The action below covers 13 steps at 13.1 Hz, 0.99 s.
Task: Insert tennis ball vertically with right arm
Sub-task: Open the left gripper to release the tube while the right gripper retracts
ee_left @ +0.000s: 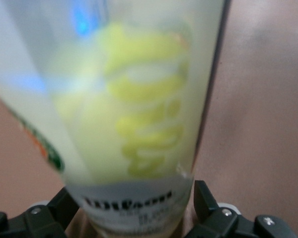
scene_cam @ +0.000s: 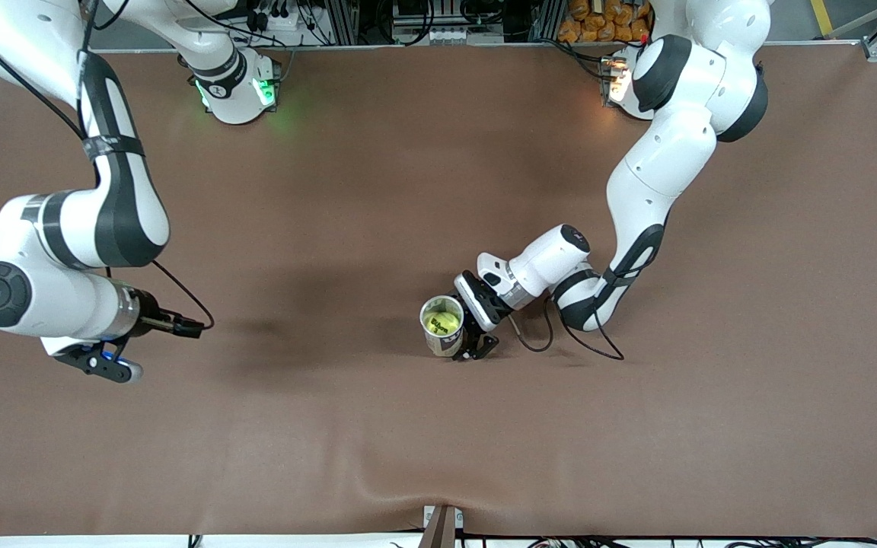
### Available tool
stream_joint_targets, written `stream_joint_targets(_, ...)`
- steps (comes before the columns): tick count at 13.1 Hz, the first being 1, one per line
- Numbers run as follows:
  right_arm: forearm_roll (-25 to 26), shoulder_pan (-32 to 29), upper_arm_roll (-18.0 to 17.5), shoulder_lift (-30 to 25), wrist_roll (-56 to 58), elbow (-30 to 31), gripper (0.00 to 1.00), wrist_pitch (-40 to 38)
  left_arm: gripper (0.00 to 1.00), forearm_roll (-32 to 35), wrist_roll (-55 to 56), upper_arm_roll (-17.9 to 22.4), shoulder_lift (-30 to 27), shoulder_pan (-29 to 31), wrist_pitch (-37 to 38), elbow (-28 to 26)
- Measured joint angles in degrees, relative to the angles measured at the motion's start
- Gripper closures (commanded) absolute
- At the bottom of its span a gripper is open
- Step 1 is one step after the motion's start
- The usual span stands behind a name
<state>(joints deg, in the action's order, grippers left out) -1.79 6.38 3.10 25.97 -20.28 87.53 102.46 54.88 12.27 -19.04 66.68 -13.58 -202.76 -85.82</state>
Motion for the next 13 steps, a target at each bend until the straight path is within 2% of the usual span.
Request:
stream_joint_targets(2,0.0,-1.3,0.0,-1.8,4.8,0.7,0.00,-2.6,0.00,1.1,0.0,-0.5,0.0,2.4,-0.5,-1.9)
stream_joint_targets(5,0.0,-2.2,0.0,-4.7,11.4,0.9,0.00,-9.0,0.00,7.8,1.1,-3.3,-0.4,9.0,-1.1,-4.8)
stream_joint_targets(8,0.0,-2.0,-0.8,-8.6,14.0,0.9,0.00,-15.9,0.00,15.2,1.3,-8.3,-0.7,19.6,-1.1,-10.2)
stream_joint_targets(11,0.0,-1.0,-1.4,-15.3,15.3,1.0,0.00,-18.1,0.00,17.4,2.2,-12.6,-0.7,29.6,-1.0,-14.2)
stream_joint_targets(13,0.0,0.0,-1.6,-20.1,15.3,1.1,0.00,-18.6,0.00,17.7,6.8,-13.9,-1.2,32.3,-1.0,-14.6)
